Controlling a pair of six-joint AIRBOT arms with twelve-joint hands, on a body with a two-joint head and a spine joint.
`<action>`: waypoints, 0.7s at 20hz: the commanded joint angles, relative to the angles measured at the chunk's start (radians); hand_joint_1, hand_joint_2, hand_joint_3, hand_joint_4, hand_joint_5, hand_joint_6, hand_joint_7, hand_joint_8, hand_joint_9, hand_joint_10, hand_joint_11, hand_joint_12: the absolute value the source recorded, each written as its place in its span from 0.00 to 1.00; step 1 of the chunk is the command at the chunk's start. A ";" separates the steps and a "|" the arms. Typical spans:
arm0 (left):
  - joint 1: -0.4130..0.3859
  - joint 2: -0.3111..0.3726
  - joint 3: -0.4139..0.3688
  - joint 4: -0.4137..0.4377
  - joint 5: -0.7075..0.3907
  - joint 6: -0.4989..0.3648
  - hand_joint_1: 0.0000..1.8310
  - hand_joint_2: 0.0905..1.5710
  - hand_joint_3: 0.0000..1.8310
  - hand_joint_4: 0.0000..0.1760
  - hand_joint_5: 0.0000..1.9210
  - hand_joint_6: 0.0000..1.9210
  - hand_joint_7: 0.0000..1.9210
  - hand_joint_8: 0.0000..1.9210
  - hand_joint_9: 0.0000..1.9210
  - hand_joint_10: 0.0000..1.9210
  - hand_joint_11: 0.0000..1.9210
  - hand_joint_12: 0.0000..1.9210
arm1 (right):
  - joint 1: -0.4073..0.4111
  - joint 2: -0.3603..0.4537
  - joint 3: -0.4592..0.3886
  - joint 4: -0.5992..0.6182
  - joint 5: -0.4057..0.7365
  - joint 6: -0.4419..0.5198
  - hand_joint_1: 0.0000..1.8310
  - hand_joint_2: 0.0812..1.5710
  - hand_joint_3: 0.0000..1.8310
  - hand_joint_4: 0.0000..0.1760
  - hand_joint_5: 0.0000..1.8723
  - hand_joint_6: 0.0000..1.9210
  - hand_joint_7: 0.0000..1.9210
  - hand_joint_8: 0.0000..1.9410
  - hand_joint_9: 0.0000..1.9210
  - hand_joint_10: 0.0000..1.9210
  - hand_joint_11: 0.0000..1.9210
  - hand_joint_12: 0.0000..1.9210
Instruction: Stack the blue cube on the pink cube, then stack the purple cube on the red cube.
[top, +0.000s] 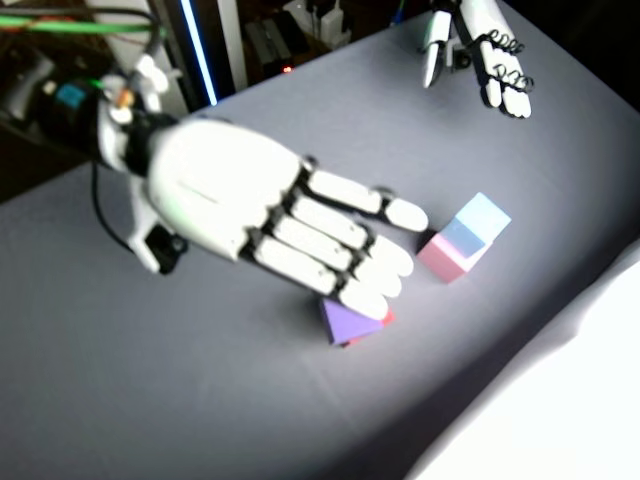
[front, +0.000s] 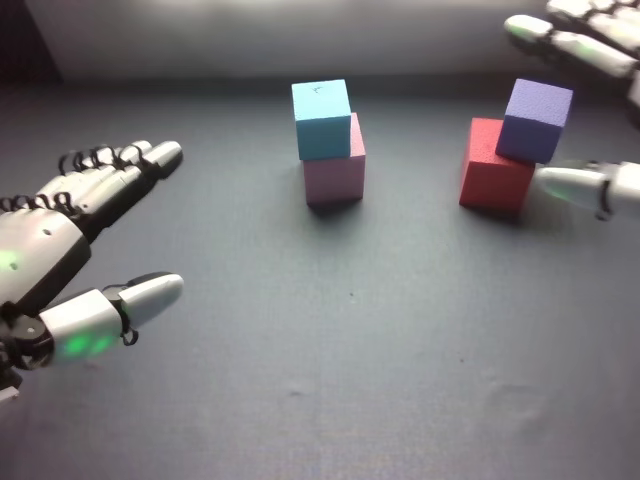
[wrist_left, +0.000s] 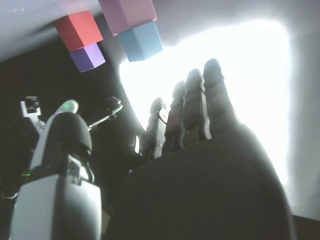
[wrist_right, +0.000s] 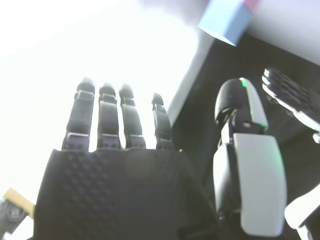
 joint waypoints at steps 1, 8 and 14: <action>0.003 0.009 -0.005 0.001 -0.169 -0.008 0.26 0.81 0.00 0.79 0.00 0.00 0.00 0.00 0.00 0.00 0.00 0.00 | -0.024 0.024 -0.016 -0.007 0.244 0.026 0.24 0.78 0.02 0.86 0.00 0.00 0.00 0.00 0.00 0.00 0.00 0.00; 0.012 0.032 -0.029 -0.010 -0.349 -0.017 0.27 0.81 0.00 0.67 0.00 0.00 0.00 0.00 0.01 0.00 0.04 0.02 | -0.260 0.103 -0.137 -0.007 0.613 0.064 0.23 0.80 0.02 0.67 0.00 0.00 0.00 0.00 0.00 0.00 0.00 0.00; -0.078 0.080 -0.047 0.081 -0.398 0.025 0.42 0.75 0.00 0.83 0.00 0.00 0.00 0.00 0.01 0.00 0.00 0.01 | -0.347 0.162 -0.191 -0.046 0.805 0.064 0.27 0.82 0.00 0.94 0.01 0.37 0.05 0.02 0.05 0.08 0.00 0.37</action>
